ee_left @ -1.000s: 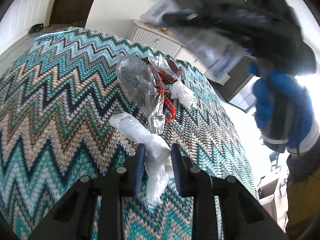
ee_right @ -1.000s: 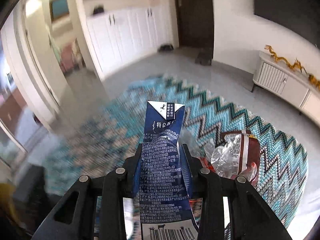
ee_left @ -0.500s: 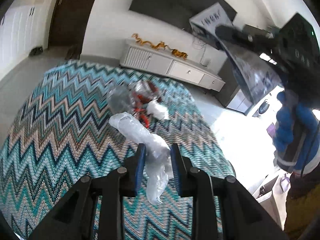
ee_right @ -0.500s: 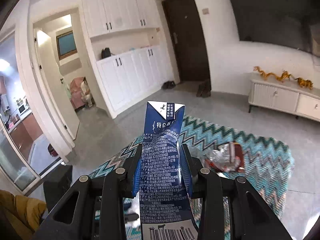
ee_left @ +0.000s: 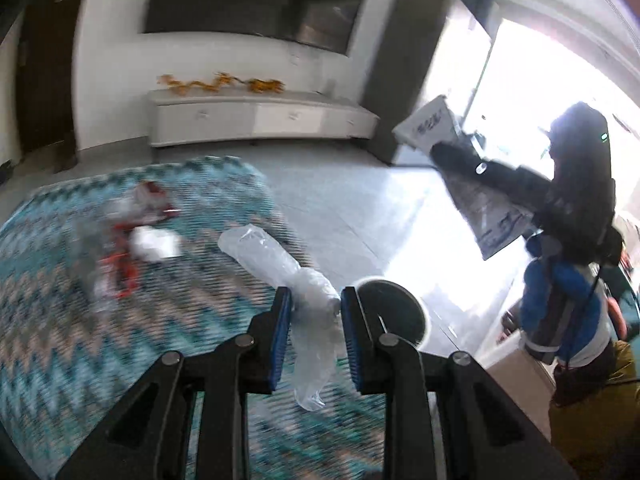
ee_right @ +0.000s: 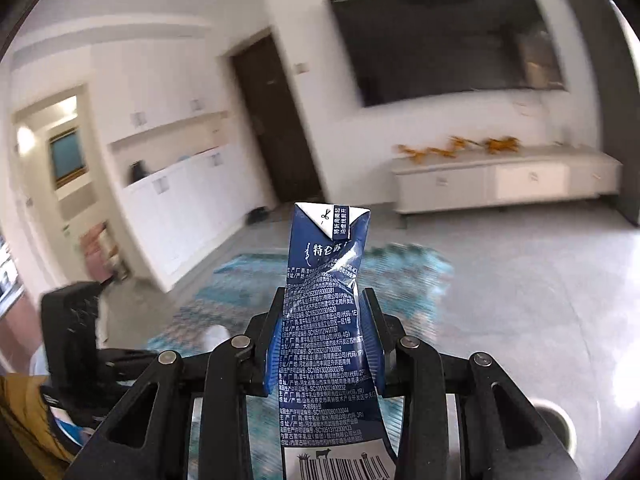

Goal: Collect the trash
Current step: 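Carry both items over the grey bin and open both tools to drop them, then return both tools to the ottoman trash pile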

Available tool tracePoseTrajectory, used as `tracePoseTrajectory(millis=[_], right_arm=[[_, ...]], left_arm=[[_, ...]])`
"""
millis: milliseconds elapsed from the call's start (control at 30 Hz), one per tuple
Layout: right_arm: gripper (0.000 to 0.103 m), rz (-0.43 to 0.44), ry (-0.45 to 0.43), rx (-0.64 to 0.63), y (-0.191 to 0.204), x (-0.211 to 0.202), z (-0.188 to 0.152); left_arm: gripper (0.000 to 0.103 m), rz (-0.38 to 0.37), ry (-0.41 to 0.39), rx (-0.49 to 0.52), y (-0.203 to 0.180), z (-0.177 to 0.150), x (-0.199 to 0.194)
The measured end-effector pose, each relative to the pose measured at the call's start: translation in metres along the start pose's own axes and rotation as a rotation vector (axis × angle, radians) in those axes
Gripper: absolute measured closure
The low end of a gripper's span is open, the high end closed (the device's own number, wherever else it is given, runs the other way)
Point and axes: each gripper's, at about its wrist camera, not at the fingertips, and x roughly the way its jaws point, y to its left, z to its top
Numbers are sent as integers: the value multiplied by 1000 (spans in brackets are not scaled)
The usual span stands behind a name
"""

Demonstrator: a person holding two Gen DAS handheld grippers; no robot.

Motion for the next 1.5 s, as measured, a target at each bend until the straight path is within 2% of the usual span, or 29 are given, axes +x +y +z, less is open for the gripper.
tracePoseTrajectory(millis=[100,233,433,633,733,767,800,867,1033,1200,1267,1433,1500], right_arm=[[68,-101,17,52,-50,-10,-20],[68,-181,50,146,-112,-14,-48],[68,-283,115,325,-209,-1,-104],[67,-339,158,436,-261,22,-145],[66,-366,174,475,-281,32,-156],[66,-377,178,481,-285,34,-158],[66,-388,181,484,-288,36,-159],[63,-400,180,496,-295,37,-161],[58,-421,160,475,-285,25,-160],[51,-445,111,434,-258,15,-140],[48,-457,83,407,-242,8,-129],[20,-488,-25,299,-184,-15,-94],[12,-492,-62,264,-161,-22,-84]], left_arm=[[79,-52,43,47,-37,12,40],[79,-115,107,77,-79,28,97],[79,-205,223,40,-122,42,193],[78,-249,305,-36,-138,43,264],[72,-263,341,-70,-140,45,288],[64,-266,348,-84,-139,45,294],[54,-267,351,-96,-139,45,296],[45,-264,353,-106,-139,47,300],[45,-248,335,-79,-135,47,290],[45,-172,258,-22,-134,45,255],[45,-140,202,-10,-131,46,236],[45,-22,11,4,-116,54,170],[45,26,-61,10,-113,54,147]])
